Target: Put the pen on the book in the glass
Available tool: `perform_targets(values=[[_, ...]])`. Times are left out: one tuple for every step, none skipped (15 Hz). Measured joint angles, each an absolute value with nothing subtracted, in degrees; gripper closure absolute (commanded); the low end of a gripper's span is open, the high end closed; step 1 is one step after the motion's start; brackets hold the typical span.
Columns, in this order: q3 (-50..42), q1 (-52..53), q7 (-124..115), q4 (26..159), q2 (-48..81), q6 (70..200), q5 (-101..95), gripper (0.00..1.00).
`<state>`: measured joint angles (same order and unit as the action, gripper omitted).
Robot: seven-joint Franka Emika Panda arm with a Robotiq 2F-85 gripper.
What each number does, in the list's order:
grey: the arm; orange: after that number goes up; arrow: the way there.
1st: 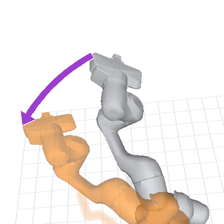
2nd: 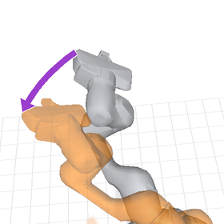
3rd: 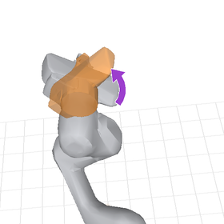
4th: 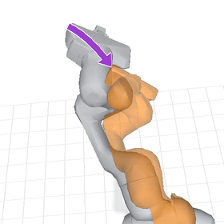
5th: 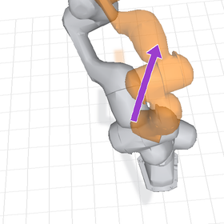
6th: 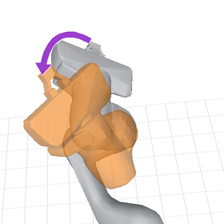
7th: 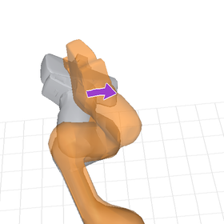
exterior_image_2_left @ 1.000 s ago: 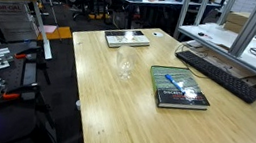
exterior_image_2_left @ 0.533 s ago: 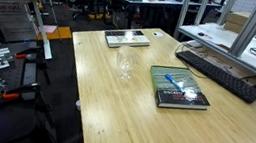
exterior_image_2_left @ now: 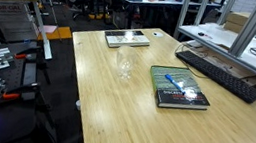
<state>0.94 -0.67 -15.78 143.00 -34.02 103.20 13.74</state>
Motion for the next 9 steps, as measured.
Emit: perform_targets(values=[[0.64, -1.76, -17.48, 142.31, -33.11, 104.60, 13.76, 0.00], [0.35, -2.86, -19.29, 141.55, -32.28, 106.13, 13.77, 0.00], [0.07, -3.97, -21.04, 140.87, -31.55, 107.71, 13.77, 0.00], [-0.20, -5.01, -22.84, 140.26, -30.88, 108.96, 13.77, 0.00], [-0.31, -5.39, -22.91, 140.11, -30.56, 109.08, 13.74, 0.00], [-0.29, -5.31, -22.87, 140.27, -30.51, 109.05, 13.74, 0.00], [-0.16, -5.17, -22.87, 140.35, -30.55, 109.04, 13.74, 0.00], [0.05, -5.09, -22.88, 140.35, -30.55, 109.04, 13.74, 0.00], [0.07, -5.09, -22.88, 140.35, -30.56, 109.04, 13.74, 0.00]])
